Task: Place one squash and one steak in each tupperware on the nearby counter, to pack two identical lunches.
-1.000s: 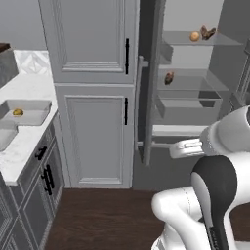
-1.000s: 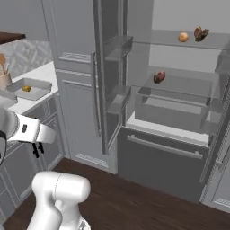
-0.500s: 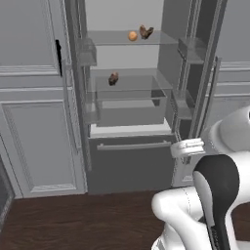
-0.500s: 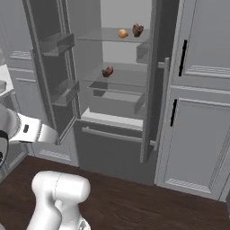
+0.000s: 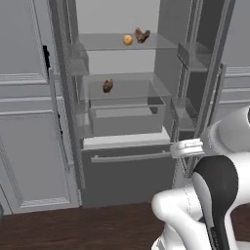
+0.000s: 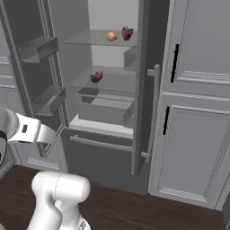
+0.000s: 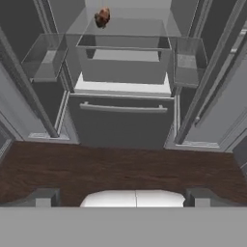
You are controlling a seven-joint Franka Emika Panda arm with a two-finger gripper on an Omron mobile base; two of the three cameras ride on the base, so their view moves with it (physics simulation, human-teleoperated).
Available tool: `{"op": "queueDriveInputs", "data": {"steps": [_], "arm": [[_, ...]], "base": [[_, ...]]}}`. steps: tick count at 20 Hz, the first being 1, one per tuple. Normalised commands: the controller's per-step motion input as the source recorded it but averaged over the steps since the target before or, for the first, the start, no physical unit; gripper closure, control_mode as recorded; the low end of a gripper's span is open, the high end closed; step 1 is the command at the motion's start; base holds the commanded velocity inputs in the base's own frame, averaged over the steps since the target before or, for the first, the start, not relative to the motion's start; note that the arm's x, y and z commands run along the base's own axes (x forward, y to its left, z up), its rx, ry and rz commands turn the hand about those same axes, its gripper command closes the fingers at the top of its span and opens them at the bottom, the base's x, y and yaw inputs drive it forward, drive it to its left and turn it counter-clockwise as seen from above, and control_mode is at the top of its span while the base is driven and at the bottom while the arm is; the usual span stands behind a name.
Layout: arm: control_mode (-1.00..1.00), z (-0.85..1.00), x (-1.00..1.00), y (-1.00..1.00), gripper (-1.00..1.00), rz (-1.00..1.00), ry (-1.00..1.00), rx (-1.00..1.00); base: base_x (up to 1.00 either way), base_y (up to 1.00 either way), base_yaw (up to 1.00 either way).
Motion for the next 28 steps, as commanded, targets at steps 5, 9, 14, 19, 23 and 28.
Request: {"op": "queueDriveInputs", "data": {"steps": [5, 9, 14, 19, 23, 28], "arm": [[1.0, 0.0, 0.0, 0.0, -1.0, 0.0, 0.0, 0.0], [1.0, 0.0, 0.0, 0.0, -1.0, 0.0, 0.0, 0.0], [1.0, 0.0, 0.0, 0.0, -1.0, 0.0, 0.0, 0.0], [1.0, 0.0, 0.0, 0.0, -1.0, 0.0, 0.0, 0.0], [1.0, 0.0, 0.0, 0.0, -1.0, 0.0, 0.0, 0.0], [-1.0, -0.21, 0.65, 0.2, -1.0, -0.06, -0.01, 0.0]], "base": [[0.87, -0.01, -0.05], [0.97, 0.0, -0.06], [0.86, 0.01, -0.05], [0.65, 0.12, -0.09], [0.61, 0.22, -0.08], [0.0, 0.0, 0.0]]}}
